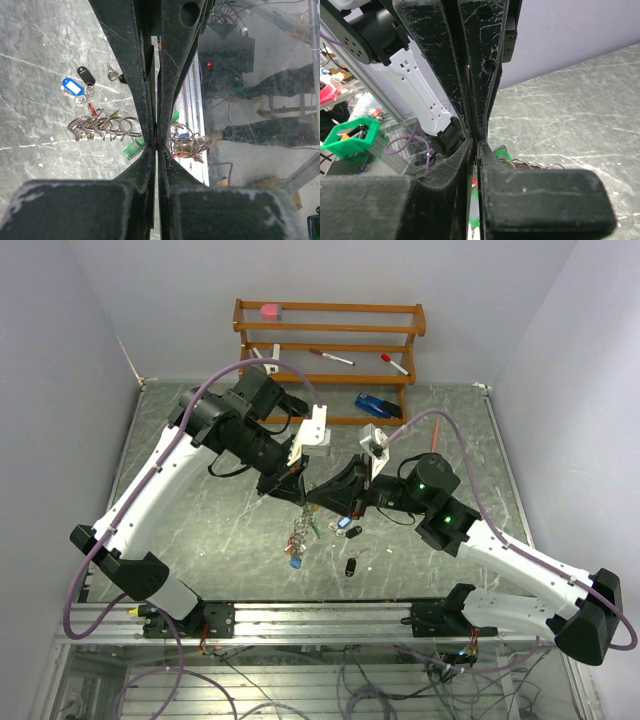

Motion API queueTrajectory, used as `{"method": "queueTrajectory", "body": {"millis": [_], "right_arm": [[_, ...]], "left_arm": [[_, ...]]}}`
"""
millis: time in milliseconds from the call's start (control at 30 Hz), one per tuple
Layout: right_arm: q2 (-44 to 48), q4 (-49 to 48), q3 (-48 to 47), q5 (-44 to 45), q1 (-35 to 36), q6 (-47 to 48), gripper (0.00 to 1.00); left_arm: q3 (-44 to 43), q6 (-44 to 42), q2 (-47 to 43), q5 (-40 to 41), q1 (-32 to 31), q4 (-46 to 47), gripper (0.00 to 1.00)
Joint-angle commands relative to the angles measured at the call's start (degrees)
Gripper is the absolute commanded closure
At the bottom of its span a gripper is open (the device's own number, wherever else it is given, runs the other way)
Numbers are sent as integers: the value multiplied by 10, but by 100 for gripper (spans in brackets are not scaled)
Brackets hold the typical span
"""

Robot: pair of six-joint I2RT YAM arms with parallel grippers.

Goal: Put the keys on the keyring

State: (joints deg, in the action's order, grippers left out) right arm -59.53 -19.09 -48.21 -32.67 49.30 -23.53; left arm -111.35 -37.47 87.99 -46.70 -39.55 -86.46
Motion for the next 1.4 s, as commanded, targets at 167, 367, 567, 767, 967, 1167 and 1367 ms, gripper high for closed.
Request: {"method": "queueTrajectory", "body": {"millis": [167, 367, 567, 767, 967, 1167, 1367], "right_arm": [[1, -19, 2, -8, 4, -1, 100], [17, -13, 9, 8, 4, 5, 100], [26, -14, 18, 16, 4, 5, 100], [33, -19, 28, 18, 4, -2, 100], [29, -13, 26, 18, 4, 0, 100], [25, -16, 28, 15, 4, -2, 98], [28, -20, 34, 13, 5, -7, 100]], "left_arm": [[-32, 7, -8, -25, -4, 7, 93], [-42, 9, -9, -25, -4, 7, 93], [-58, 6, -4, -28, -4, 7, 93], [-69, 7, 3, -29, -4, 7, 93], [-67, 8, 4, -34, -4, 7, 93], [-72, 9, 5, -30, -4, 7, 93], [-71, 9, 5, -29, -4, 7, 93]]}}
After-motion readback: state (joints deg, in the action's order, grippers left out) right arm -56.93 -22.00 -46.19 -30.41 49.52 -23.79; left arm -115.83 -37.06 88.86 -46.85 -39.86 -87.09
